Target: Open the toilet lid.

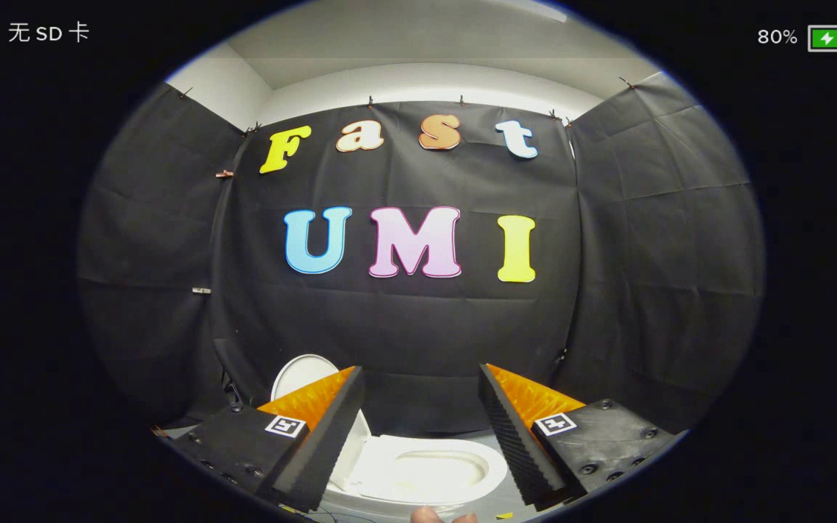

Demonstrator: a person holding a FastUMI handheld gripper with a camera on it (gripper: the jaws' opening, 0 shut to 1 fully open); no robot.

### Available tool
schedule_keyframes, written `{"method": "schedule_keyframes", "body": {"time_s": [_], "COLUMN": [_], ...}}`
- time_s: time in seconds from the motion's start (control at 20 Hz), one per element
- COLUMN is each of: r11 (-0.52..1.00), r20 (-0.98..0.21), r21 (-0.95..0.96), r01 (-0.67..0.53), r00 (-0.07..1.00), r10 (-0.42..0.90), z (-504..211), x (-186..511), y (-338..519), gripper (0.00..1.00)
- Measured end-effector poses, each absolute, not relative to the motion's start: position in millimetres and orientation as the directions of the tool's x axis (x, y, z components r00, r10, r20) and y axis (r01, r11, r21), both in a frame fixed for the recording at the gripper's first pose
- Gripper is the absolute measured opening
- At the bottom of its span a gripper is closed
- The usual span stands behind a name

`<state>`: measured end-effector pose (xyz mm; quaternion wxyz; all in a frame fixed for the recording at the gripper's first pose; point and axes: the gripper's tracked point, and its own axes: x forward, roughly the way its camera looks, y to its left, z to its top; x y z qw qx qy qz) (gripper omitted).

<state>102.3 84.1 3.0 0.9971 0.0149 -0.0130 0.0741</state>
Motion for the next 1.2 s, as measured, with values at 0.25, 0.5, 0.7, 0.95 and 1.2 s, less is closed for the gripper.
{"method": "schedule_keyframes", "body": {"time_s": [0.25,0.5,0.7,0.95,1.2], "r11": [0.994,0.997,0.999,0.999,0.999], "r20": [0.051,0.068,0.082,0.065,0.056], "r21": [-0.017,-0.017,-0.020,-0.012,0.001], "r01": [-0.107,-0.076,-0.051,-0.050,-0.047], "r00": [0.993,0.995,0.995,0.997,0.997], "r10": [0.108,0.077,0.052,0.051,0.047], "z": [6,6,3,-8,-13], "x": [95,85,78,74,75], "y": [42,11,0,3,6], "gripper": [0.98,0.98,0.98,0.98,0.98]}}
